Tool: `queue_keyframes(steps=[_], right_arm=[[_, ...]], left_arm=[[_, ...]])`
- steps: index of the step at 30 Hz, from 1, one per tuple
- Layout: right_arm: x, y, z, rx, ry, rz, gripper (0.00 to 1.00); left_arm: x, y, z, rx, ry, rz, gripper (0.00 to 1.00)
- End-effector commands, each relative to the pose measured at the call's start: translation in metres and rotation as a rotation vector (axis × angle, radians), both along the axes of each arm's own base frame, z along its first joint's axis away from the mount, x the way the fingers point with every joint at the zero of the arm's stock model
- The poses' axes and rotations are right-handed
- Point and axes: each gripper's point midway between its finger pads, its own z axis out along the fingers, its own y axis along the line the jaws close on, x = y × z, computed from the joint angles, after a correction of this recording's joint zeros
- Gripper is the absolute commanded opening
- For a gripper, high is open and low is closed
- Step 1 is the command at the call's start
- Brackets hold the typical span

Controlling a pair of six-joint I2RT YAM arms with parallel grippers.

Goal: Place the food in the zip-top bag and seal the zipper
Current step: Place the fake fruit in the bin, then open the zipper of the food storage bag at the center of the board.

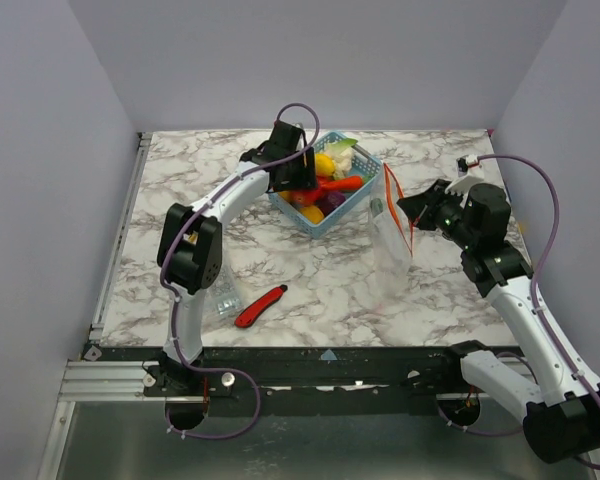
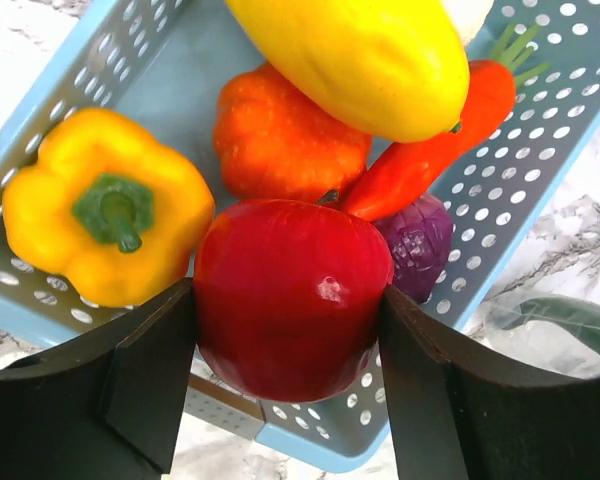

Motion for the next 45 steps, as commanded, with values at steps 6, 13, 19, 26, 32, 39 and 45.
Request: queue_keyframes(steps=[6, 13, 19, 26, 32, 39, 45], right_arm=[[0.003, 0.003, 0.002, -0.015, 0.002, 0.018, 0.00], [0.003, 0.007, 0.005, -0.003, 0.007, 0.033, 0.00], [0.001, 0.011, 0.007, 0.015, 0.010, 0.053, 0.00], [-0.005, 0.007, 0.011, 0.012, 0.001, 0.043, 0.00], [-0.009, 0.007, 0.014, 0.021, -0.009, 0.041, 0.00], [-0.011, 0.007, 0.016, 0.029, -0.018, 0.047, 0.00], [-0.012, 0.008, 0.016, 0.031, -0.018, 0.051, 0.00]], left_arm=[[-0.025, 0.002, 0.051, -0.058, -0.038, -0.033, 0.92], [-0.102, -0.049, 0.162, -0.470, -0.130, -0.271, 0.69], [-0.163, -0.114, 0.201, -0.752, -0.038, -0.516, 0.75], [-0.166, -0.151, 0.192, -0.774, 0.000, -0.496, 0.50], [-0.164, -0.153, 0.177, -0.763, -0.007, -0.400, 0.47], [-0.158, -0.172, 0.159, -0.761, 0.072, -0.362, 0.41], [-0.159, -0.191, 0.154, -0.738, 0.099, -0.385, 0.38]])
